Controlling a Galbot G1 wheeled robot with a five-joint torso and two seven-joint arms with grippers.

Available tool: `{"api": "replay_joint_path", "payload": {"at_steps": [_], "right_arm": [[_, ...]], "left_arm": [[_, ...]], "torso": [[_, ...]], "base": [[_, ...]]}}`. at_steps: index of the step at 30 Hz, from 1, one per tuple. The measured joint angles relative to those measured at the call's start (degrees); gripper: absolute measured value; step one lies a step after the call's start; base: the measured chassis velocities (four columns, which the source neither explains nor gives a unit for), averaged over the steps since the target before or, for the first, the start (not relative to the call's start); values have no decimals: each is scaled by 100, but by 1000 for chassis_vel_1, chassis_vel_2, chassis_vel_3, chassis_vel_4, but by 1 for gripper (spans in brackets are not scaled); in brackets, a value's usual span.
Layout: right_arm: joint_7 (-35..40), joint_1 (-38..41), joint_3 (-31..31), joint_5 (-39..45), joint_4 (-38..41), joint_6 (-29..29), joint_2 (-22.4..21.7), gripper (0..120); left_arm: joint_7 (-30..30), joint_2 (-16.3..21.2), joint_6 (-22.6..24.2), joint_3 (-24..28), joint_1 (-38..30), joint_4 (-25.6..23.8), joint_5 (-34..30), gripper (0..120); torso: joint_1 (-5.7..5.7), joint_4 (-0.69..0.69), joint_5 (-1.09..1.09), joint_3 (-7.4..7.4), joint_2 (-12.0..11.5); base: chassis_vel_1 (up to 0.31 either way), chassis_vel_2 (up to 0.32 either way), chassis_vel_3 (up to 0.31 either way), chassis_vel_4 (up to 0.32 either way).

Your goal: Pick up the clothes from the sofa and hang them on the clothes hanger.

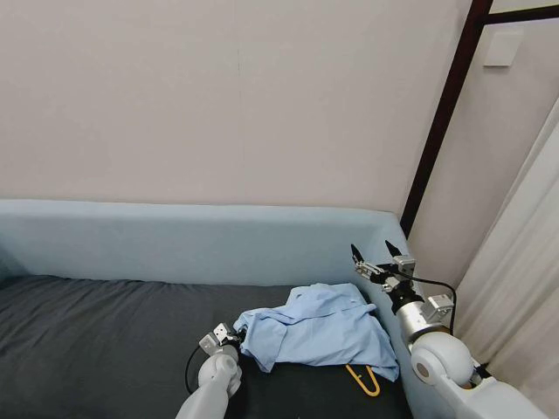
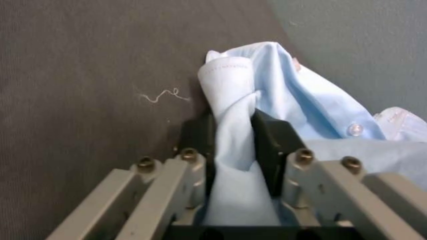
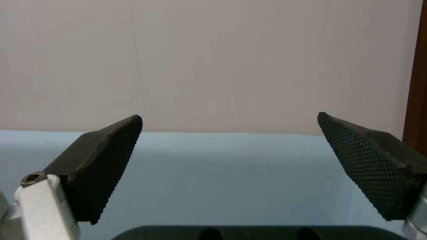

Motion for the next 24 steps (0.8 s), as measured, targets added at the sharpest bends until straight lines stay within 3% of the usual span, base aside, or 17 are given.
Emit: {"api": "replay_joint_path", "payload": {"at_steps": [5,12,17,19,21,24], "right_arm": [[5,-2,-4,-21,-56,0,41,100],[22,20,-10,-36,-97,0,62,100],[84,18,0,-32,-123,-3,53,100],[86,17,3,-29,-121,-4,50,100],[107,6,81,30,-120,-7,24,100],[162,5,146,118,-122,-9,29,100]], "left_arm": [[202,131,-59,77,-15,-75,12,0],[527,595,-434,542,-73,-306,234,0],[1337,1392,-1621,1905,-571,-552,978,0],[1375,1420,-1673,1957,-604,-557,1006,0],[2166,1758,-2569,2631,-1252,-541,1323,0],[2780,1870,-3022,2945,-1793,-447,1387,0]], "torso": [[0,0,0,0,0],[0,2,-1,0,0],[0,0,-1,0,0],[0,0,-1,0,0],[0,0,-1,0,0],[0,0,-1,1,0]], "base": [[0,0,0,0],[0,0,0,0],[0,0,0,0],[0,0,0,0],[0,0,0,0],[0,0,0,0]]}}
